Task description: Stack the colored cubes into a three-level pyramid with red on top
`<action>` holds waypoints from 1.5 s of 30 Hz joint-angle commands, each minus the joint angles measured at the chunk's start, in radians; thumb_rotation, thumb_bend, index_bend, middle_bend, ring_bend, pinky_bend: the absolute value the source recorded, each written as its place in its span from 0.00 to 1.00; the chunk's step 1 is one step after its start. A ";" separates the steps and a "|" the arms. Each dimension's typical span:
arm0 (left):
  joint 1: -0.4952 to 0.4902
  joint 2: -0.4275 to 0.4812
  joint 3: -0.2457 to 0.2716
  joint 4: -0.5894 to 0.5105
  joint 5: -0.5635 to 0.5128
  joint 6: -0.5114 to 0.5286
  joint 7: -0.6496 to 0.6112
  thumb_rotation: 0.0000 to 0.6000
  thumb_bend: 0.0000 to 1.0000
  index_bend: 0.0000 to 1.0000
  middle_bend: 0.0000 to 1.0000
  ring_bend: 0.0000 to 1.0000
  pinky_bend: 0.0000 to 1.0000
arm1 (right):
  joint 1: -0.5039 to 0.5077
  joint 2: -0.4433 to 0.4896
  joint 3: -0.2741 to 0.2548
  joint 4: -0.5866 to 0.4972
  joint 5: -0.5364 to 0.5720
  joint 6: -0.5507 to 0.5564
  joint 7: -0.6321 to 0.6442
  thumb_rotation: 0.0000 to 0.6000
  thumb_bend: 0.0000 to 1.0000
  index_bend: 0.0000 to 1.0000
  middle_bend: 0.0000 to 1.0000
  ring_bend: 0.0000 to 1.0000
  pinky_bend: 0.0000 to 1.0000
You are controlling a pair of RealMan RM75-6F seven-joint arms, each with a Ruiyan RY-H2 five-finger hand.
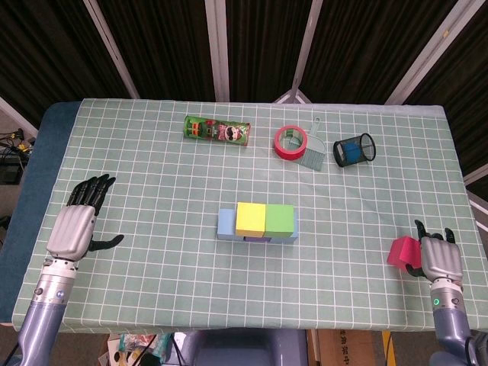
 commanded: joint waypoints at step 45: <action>-0.014 0.063 -0.034 -0.020 -0.043 -0.070 -0.005 1.00 0.12 0.00 0.02 0.00 0.00 | 0.443 0.288 0.247 -0.697 0.367 0.107 -0.311 1.00 0.27 0.00 0.41 0.24 0.00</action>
